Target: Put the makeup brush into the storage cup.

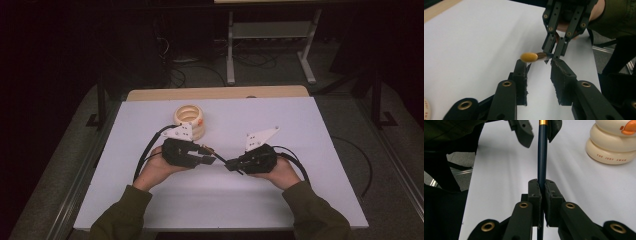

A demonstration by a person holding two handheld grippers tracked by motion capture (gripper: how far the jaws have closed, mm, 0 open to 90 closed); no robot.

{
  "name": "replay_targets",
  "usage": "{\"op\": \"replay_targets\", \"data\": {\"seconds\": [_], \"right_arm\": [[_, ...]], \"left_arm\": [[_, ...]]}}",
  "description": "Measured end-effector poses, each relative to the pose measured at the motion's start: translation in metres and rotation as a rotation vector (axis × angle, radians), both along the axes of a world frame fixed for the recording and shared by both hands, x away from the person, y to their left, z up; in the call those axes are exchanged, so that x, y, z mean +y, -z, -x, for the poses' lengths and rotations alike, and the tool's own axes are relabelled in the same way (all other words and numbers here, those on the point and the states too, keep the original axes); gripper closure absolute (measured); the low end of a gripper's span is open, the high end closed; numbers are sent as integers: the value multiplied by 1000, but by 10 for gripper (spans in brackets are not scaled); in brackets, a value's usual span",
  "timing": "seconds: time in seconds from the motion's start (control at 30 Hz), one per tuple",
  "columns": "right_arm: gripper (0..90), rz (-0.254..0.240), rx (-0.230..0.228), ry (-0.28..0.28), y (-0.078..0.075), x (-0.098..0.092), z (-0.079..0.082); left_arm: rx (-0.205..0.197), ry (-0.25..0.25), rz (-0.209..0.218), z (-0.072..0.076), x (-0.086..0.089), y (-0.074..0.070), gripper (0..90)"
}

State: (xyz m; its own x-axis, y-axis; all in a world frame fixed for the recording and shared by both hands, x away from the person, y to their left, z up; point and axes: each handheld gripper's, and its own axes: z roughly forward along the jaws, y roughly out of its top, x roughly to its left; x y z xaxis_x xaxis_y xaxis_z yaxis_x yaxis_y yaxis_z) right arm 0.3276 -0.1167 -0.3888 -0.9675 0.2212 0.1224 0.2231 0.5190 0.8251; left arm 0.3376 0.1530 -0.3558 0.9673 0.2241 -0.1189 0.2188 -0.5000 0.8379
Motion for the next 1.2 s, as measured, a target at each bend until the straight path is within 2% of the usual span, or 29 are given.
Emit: {"op": "replay_targets", "data": {"seconds": [0.03, 0.5, 0.67, 1.2], "right_arm": [[841, -1, -1, 0, 0, 0, 0], [841, -26, 7, 9, 2, 4, 0], [841, -32, 6, 11, 2, 5, 0], [840, -28, 1, 8, 5, 10, -2]], "left_arm": [[13, -11, 17, 1, 0, 0, 684], [11, -12, 32, -1, 0, -2, 716], [26, -19, 48, -1, 0, -3, 745], [39, -22, 70, -3, 1, -3, 759]]}}
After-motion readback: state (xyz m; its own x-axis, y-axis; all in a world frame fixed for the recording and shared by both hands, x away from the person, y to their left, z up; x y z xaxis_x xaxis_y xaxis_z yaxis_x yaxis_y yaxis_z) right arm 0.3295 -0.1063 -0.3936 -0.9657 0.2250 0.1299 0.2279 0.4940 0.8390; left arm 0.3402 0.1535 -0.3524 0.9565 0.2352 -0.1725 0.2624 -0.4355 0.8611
